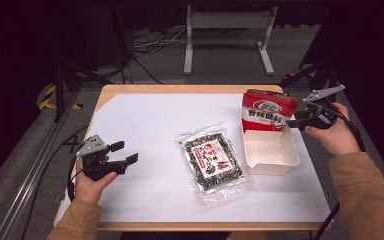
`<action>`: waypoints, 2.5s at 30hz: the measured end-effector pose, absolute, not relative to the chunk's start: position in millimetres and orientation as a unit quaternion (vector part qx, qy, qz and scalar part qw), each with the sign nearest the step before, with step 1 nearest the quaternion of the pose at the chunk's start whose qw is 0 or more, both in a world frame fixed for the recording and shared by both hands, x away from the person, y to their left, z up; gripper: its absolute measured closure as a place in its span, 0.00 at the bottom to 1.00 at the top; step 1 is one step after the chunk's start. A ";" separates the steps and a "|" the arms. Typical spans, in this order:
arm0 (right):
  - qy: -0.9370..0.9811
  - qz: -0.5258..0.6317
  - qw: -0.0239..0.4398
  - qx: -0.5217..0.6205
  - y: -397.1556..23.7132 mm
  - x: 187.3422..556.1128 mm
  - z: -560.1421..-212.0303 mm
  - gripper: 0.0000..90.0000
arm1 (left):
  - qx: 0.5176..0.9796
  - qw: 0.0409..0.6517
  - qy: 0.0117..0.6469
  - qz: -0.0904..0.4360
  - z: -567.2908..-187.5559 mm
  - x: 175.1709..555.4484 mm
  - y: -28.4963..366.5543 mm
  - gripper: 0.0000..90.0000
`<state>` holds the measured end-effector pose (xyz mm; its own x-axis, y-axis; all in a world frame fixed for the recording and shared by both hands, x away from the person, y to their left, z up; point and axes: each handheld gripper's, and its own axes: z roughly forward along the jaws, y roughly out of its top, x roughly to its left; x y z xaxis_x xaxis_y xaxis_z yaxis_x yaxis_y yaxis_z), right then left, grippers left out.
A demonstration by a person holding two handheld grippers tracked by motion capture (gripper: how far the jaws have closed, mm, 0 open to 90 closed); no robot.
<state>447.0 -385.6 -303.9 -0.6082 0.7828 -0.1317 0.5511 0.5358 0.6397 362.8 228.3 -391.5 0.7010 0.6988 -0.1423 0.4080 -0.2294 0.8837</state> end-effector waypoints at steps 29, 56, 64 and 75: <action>0.787 0.468 0.205 0.345 -325.7 348.0 -299.2 0.45 | 0.788 0.495 0.338 0.139 -376.5 373.8 179.4 0.24; 0.815 0.480 0.197 0.259 -272.5 325.8 -314.0 0.44 | 0.814 0.435 0.382 0.052 -404.5 406.6 131.8 0.25; 0.823 0.478 0.188 0.244 -261.7 322.1 -323.0 0.44 | 0.828 0.418 0.371 0.037 -419.2 402.7 110.6 0.33; 0.825 0.477 0.190 0.235 -253.5 322.2 -329.1 0.44 | 0.838 0.406 0.359 -0.060 -431.5 394.6 91.5 0.39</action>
